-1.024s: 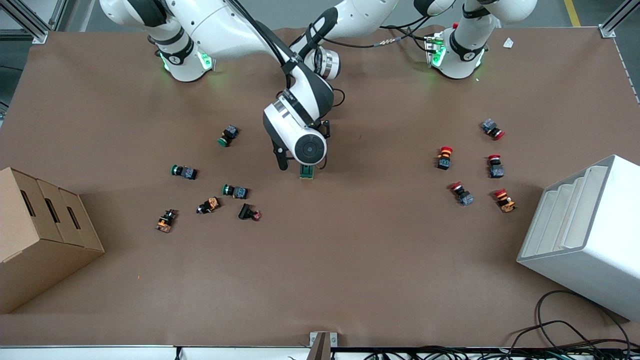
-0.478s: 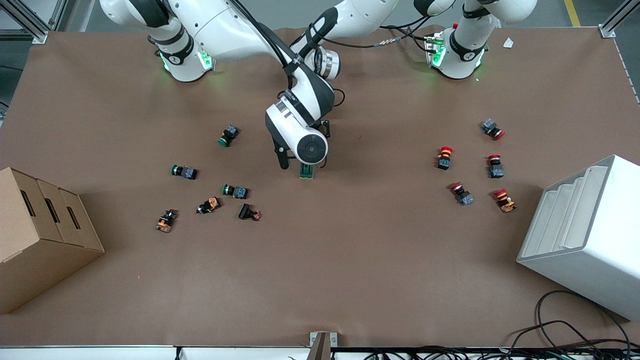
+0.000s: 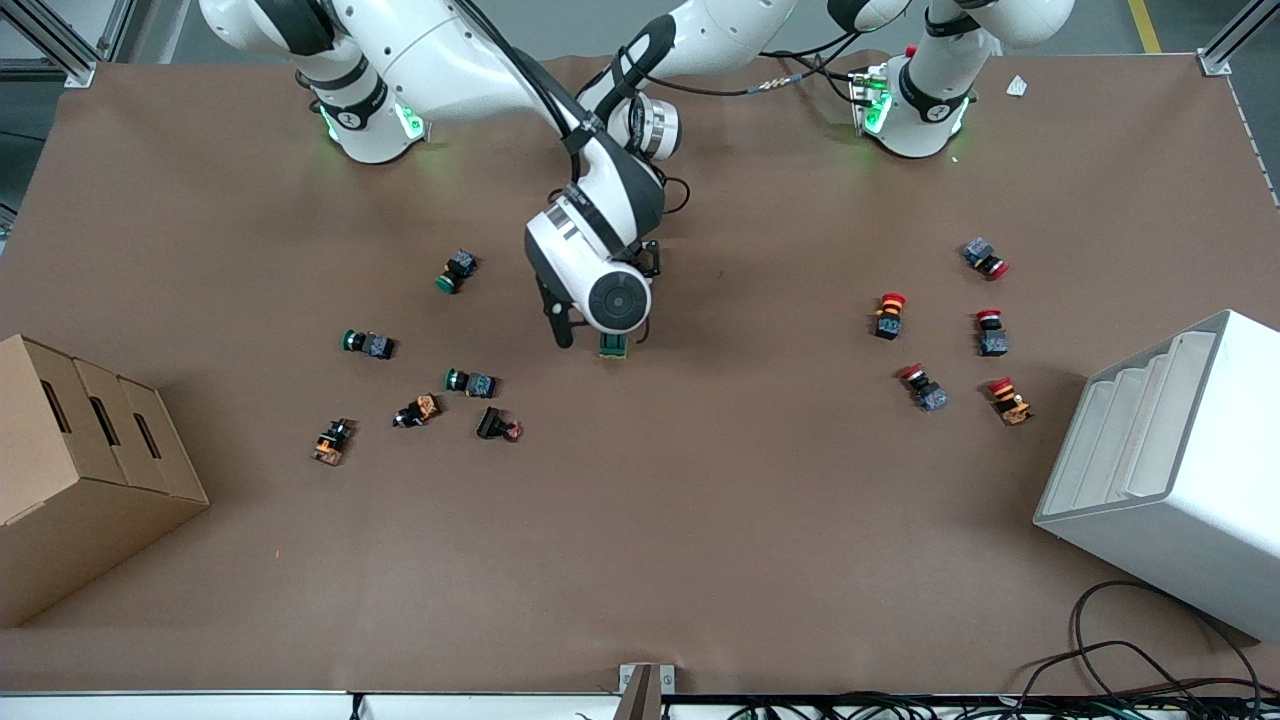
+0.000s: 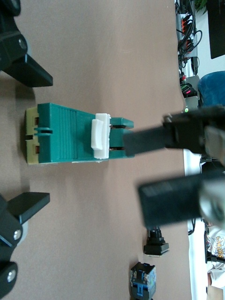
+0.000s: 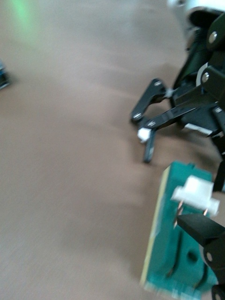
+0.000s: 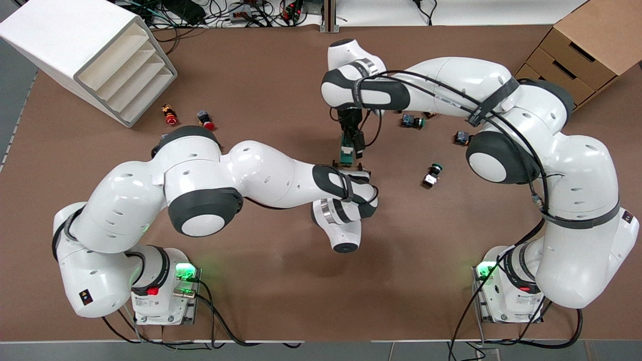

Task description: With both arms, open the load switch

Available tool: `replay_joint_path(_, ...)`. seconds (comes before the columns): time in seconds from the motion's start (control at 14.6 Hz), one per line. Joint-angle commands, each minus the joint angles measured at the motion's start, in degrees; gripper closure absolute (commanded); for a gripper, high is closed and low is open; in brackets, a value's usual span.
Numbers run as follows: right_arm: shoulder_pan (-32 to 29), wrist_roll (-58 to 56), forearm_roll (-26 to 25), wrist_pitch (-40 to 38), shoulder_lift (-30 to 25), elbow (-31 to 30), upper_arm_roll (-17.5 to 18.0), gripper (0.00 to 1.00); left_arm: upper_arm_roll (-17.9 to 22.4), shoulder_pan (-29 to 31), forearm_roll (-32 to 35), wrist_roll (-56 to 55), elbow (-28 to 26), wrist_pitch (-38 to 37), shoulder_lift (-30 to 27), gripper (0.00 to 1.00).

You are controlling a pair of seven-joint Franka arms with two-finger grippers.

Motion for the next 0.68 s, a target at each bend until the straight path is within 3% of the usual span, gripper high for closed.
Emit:
replay_joint_path(0.0,-6.4,-10.7,-4.1,-1.4,-4.1,-0.5,0.6,0.0,-0.1,0.0,-0.1,1.3,0.9,-0.5,1.6,0.0)
replay_joint_path(0.61,-27.8,-71.3,-14.6,-6.3,-17.0,-0.8,0.5,0.0,-0.1,0.0,-0.1,3.1,0.9,-0.5,1.2,0.0)
